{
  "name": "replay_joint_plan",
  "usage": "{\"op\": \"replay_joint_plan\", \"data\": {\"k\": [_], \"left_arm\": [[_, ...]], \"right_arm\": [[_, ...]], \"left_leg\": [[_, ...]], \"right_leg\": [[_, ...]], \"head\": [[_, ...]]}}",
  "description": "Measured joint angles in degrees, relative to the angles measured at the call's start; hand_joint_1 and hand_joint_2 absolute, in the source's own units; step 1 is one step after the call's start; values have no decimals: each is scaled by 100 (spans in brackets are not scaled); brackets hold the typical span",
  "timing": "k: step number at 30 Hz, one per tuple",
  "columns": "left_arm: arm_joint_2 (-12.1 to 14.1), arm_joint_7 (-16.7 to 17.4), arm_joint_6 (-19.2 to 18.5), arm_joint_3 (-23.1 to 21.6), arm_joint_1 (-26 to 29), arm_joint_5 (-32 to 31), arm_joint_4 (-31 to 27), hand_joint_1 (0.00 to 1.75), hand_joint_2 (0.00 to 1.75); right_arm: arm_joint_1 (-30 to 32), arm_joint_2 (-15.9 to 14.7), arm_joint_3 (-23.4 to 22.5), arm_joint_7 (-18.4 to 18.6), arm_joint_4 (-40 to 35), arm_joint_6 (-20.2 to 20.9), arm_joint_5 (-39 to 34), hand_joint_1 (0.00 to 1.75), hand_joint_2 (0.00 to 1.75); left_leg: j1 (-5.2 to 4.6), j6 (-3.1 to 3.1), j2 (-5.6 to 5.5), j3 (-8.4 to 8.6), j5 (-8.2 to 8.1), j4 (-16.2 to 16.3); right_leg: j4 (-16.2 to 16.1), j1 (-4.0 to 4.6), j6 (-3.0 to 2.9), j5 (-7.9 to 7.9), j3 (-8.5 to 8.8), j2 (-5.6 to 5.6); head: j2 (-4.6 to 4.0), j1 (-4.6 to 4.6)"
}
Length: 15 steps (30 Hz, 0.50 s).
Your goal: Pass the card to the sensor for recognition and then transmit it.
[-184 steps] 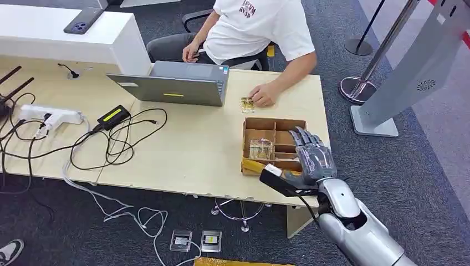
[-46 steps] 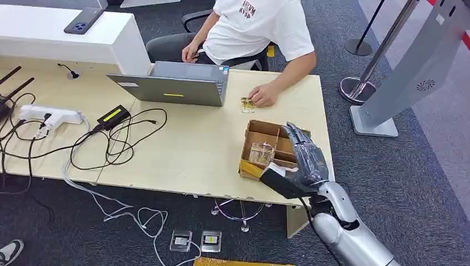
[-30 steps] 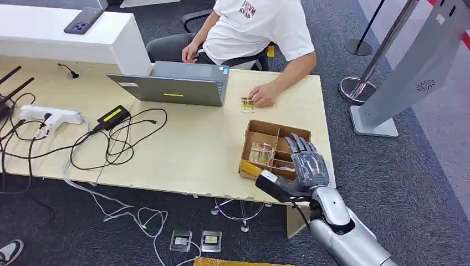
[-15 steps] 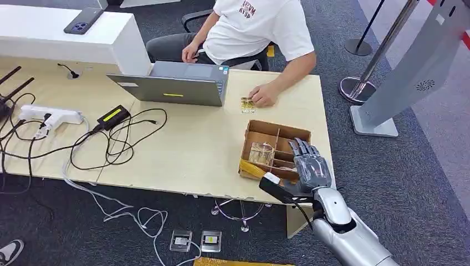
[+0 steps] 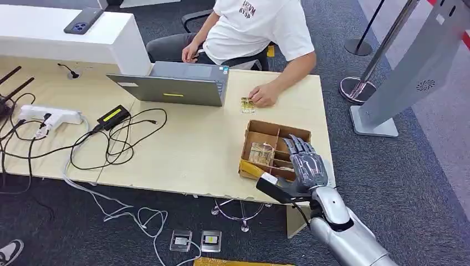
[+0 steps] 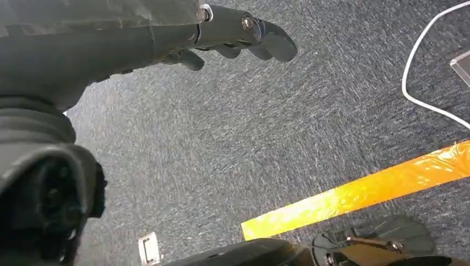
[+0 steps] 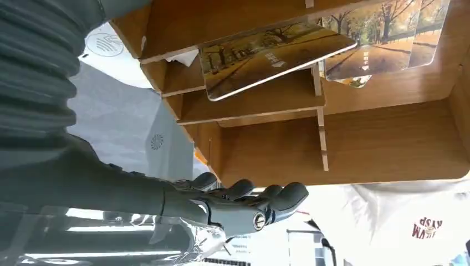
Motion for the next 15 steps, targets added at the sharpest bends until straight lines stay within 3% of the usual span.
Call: {"op": "replay_joint_plan", "data": {"k": [4, 5, 15], "left_arm": [[0, 0, 2, 0, 0, -11, 0, 0, 0], [0, 0, 2, 0, 1, -11, 0, 0, 0], [0, 0, 2, 0, 0, 6, 0, 0, 0]], "right_arm": [[0, 0, 0, 17, 2, 2, -6, 7, 175], [0, 0, 0, 20, 4, 2, -11, 175, 175], [-10, 17, 2, 33, 70, 208, -201, 175, 175]], "left_leg": [[0, 0, 0, 0, 0, 0], [0, 0, 0, 0, 0, 0], [0, 0, 0, 1, 0, 0]], "right_leg": [[0, 0, 0, 0, 0, 0], [0, 0, 0, 0, 0, 0], [0, 0, 0, 0, 0, 0]], "head": [[0, -2], [0, 0], [0, 0]]}}
